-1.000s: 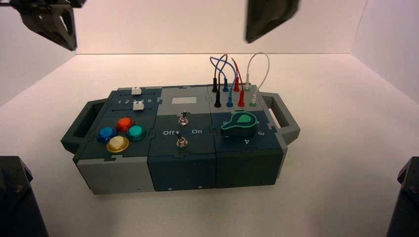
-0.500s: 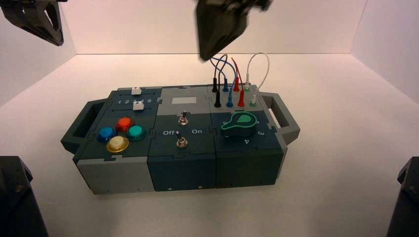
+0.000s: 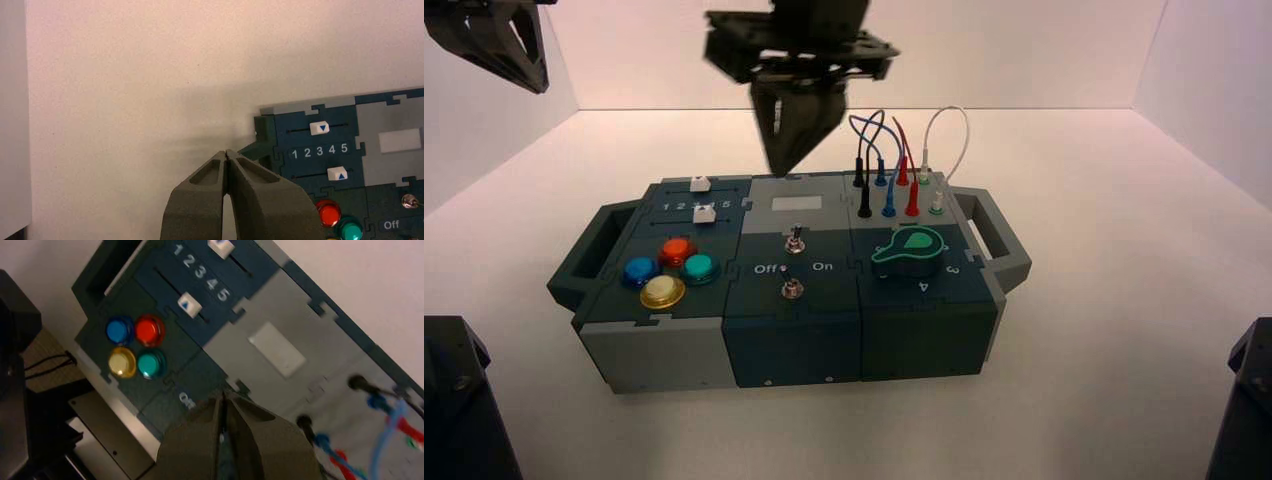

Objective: Move the bottom slider to position 1.

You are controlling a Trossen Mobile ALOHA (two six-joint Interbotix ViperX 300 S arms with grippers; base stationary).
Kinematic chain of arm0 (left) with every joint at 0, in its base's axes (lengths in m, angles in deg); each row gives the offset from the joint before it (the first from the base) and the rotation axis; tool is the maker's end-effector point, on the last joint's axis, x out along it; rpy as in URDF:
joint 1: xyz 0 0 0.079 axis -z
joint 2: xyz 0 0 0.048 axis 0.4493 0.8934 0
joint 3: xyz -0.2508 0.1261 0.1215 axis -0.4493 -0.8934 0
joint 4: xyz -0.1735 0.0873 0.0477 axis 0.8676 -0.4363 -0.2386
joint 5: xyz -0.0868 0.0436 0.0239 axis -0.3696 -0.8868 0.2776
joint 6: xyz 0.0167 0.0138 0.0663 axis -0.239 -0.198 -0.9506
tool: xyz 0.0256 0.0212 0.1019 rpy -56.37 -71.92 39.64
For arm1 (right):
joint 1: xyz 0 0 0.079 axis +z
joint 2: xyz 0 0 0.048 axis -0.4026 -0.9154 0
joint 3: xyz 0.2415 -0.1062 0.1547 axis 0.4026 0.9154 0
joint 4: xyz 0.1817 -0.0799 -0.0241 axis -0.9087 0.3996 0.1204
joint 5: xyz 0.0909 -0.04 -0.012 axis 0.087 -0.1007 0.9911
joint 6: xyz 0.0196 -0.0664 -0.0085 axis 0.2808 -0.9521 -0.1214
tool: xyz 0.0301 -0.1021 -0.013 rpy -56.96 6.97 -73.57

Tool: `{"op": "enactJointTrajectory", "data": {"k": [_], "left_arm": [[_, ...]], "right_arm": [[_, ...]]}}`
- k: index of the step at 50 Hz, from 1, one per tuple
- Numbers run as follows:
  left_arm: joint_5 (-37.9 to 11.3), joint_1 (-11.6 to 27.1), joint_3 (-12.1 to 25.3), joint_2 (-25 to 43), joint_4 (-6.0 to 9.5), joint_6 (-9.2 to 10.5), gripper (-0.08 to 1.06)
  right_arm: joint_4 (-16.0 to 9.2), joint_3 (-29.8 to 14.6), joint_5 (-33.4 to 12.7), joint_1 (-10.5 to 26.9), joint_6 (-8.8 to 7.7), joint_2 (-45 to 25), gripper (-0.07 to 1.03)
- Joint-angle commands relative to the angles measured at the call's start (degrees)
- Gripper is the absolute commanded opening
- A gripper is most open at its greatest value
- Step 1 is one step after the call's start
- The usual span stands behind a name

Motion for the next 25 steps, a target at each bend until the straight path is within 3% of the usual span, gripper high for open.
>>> {"op": "enactJointTrajectory", "data": {"k": [1, 15, 25], "left_arm": [[0.2, -0.2, 0.8, -0.5, -0.18, -0.18, -0.03], [0.1, -0.2, 0.9, -0.1, -0.18, -0.18, -0.03], [0.1, -0.2, 1.0, -0.2, -0.18, -0.18, -0.03]], "right_arm": [[-0.6, -3.6, 0.0, 1.6, -0.18, -1.2, -0.02], [-4.3, -6.7, -0.3, 2.0, 0.53, -5.3, -0.02], [-7.6, -7.6, 1.4, 1.8, 2.55, -6.6, -0.02]]}}
